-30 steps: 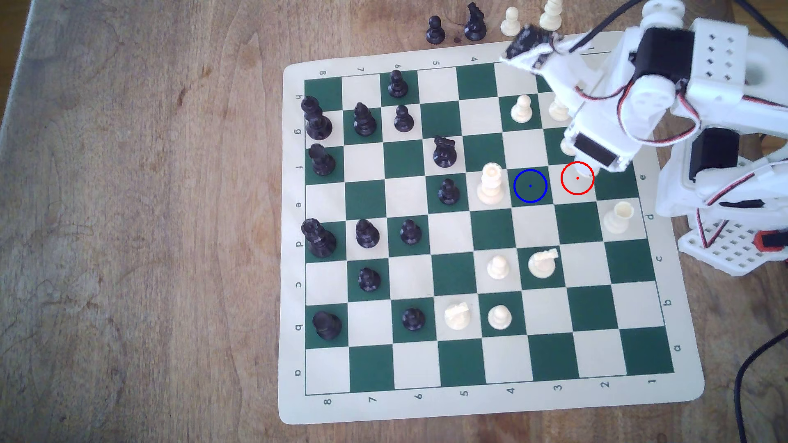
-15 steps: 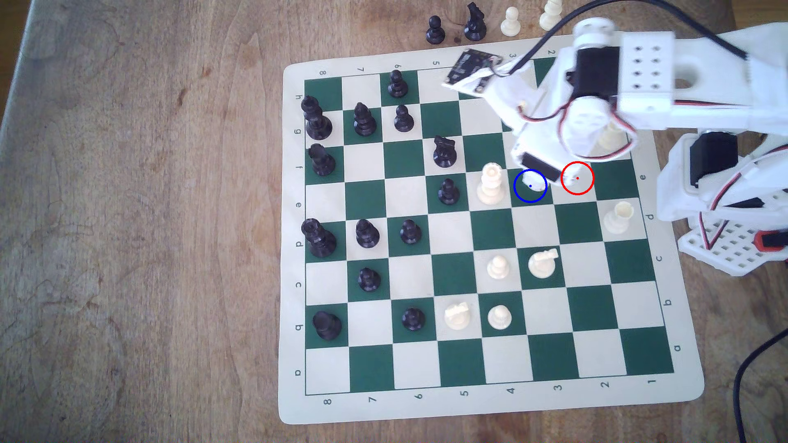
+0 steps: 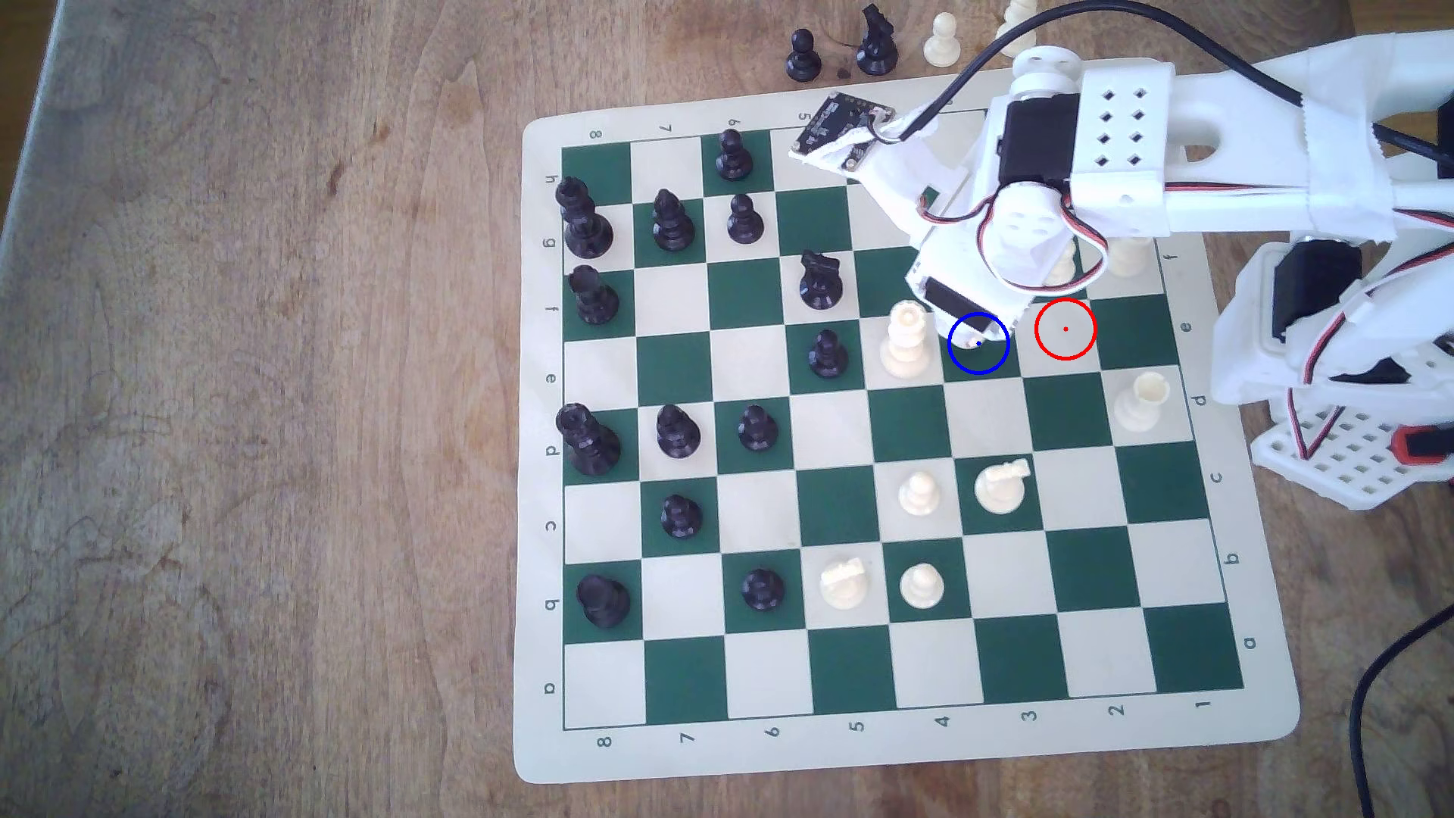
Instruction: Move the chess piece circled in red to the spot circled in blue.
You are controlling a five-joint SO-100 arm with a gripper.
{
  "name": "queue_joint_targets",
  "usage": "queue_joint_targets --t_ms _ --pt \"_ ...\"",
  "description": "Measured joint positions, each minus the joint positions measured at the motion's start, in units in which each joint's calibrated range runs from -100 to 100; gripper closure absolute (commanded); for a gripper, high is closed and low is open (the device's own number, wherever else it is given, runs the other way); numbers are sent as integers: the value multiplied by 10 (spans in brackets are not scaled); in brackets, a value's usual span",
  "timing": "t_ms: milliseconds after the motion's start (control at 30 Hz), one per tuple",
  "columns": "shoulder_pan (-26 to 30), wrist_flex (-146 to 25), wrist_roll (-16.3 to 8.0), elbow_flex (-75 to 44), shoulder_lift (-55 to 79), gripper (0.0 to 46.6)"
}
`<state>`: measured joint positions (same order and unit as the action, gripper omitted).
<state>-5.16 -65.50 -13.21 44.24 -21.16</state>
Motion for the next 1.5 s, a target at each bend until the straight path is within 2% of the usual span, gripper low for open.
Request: queue_joint_targets --t_ms 867,1133,1367,1500 --pt "-5 30 3 42 8 463" --pt "-5 30 3 42 8 335" --pt "-5 6 6 42 8 267" --pt "-5 -2 7 42 5 253"
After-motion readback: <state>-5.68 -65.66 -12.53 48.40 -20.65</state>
